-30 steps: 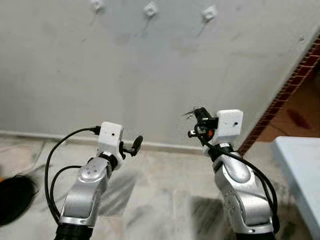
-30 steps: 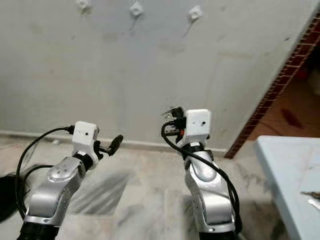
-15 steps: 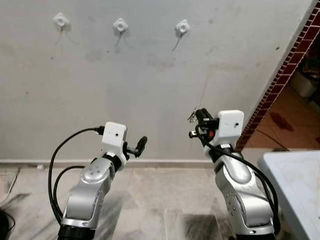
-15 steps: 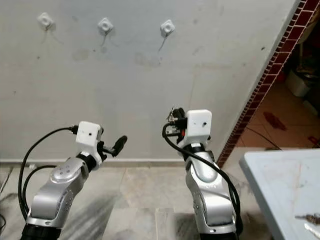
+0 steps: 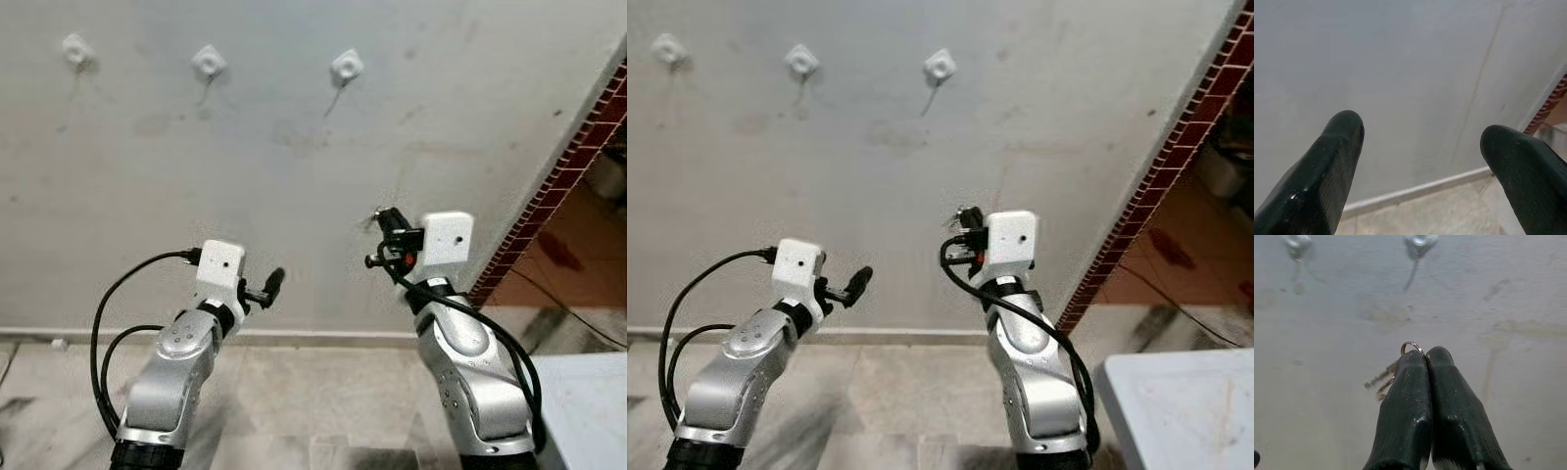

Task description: Hang keys on a hook

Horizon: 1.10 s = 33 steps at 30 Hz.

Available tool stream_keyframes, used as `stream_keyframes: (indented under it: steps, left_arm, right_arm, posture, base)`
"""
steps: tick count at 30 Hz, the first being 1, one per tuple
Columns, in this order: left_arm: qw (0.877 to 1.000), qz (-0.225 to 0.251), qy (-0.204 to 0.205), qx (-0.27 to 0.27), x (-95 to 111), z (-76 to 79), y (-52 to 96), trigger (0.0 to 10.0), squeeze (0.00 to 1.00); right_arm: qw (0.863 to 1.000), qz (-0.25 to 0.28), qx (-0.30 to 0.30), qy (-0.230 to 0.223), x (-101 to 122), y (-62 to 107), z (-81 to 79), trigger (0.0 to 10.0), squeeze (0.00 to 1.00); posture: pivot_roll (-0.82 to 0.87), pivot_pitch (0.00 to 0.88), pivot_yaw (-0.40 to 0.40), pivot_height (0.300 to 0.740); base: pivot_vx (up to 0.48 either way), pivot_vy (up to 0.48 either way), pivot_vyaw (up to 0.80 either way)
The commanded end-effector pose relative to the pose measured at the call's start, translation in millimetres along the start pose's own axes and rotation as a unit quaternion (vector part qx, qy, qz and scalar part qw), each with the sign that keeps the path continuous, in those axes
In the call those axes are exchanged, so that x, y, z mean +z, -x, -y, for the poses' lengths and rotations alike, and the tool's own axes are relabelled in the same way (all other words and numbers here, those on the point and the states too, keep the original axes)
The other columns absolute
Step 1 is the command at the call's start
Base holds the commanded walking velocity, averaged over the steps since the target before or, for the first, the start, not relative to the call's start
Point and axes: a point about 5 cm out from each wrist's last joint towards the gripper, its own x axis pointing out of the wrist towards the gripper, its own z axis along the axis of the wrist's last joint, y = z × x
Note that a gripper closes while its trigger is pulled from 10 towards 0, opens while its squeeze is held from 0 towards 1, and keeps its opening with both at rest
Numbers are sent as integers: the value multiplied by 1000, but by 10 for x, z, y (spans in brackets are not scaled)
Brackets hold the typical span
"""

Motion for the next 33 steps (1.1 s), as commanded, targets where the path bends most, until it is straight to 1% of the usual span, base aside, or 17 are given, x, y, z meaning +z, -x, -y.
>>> stream_keyframes:
  steps: [1,9,12,23,30,33]
  left_arm:
    - [1000,2,-2,-15,23,89,-16,10000,0]
    - [1000,0,0,-14,11,84,-12,10000,0]
    - [1000,-4,5,-11,0,83,-11,10000,0]
    - [1000,-4,-6,-14,0,86,-10,10000,0]
    - [1000,-1,-3,-14,-1,91,-10,10000,0]
    - [1000,-1,-8,-17,-1,102,-13,10000,0]
  right_arm:
    - [1000,3,-15,7,12,21,85,10000,0]
    - [1000,2,-13,6,4,18,78,10000,0]
    - [1000,-1,-11,6,-9,20,71,10000,0]
    - [1000,0,-8,5,-11,18,71,10000,0]
    - [1000,-1,-5,4,-23,17,62,10000,0]
    - [1000,-1,-5,4,-23,18,62,10000,0]
  posture:
    - [97,19,-39,740]
    - [97,19,-39,740]
    - [97,19,-39,740]
    - [99,11,-39,740]
    - [101,8,-40,740]
    - [102,7,-41,740]
  base:
    - [405,0,0]
    - [399,0,0]
    - [290,381,0]
    - [277,393,0]
    - [271,365,0]
    - [0,0,0]
